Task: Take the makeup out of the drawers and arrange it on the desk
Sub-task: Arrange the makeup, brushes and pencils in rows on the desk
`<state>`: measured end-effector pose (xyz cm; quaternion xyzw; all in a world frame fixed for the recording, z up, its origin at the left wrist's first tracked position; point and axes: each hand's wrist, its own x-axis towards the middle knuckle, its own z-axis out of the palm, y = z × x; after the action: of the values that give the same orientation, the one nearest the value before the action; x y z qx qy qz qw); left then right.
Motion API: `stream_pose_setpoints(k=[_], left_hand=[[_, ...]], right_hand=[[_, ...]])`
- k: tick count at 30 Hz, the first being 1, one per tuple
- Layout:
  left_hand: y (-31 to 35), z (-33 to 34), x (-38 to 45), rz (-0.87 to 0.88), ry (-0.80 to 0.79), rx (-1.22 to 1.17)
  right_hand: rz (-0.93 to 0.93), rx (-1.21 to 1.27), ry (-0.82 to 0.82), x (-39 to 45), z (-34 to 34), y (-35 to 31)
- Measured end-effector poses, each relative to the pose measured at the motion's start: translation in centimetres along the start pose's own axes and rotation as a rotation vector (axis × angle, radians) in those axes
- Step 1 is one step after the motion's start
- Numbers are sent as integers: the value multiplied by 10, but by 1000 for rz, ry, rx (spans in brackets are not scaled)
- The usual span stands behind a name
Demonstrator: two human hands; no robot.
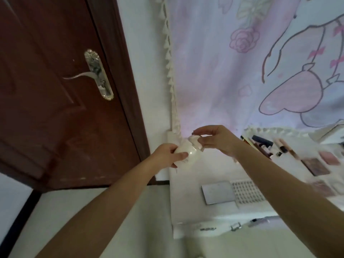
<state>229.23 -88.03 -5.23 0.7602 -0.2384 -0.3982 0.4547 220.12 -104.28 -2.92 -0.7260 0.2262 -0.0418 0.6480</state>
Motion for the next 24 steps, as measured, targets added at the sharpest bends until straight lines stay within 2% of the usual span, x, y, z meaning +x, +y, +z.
stream_pose_setpoints(k=[5,8,15,22,24], left_hand=[[-70,30,2,-234,-57,-47],[-99,43,0,-309,-28,-105],[-128,68,10,-221,171,68],[-134,87,24,-119,224,76],[-135,89,24,-123,237,78]], right_hand=[[160,-96,-118,12,22,69],[223,-164,-150,17,36,94],[126,-291,-182,15,39,122],[12,-444,-274,7,22,122],[1,-417,-262,3,17,121]])
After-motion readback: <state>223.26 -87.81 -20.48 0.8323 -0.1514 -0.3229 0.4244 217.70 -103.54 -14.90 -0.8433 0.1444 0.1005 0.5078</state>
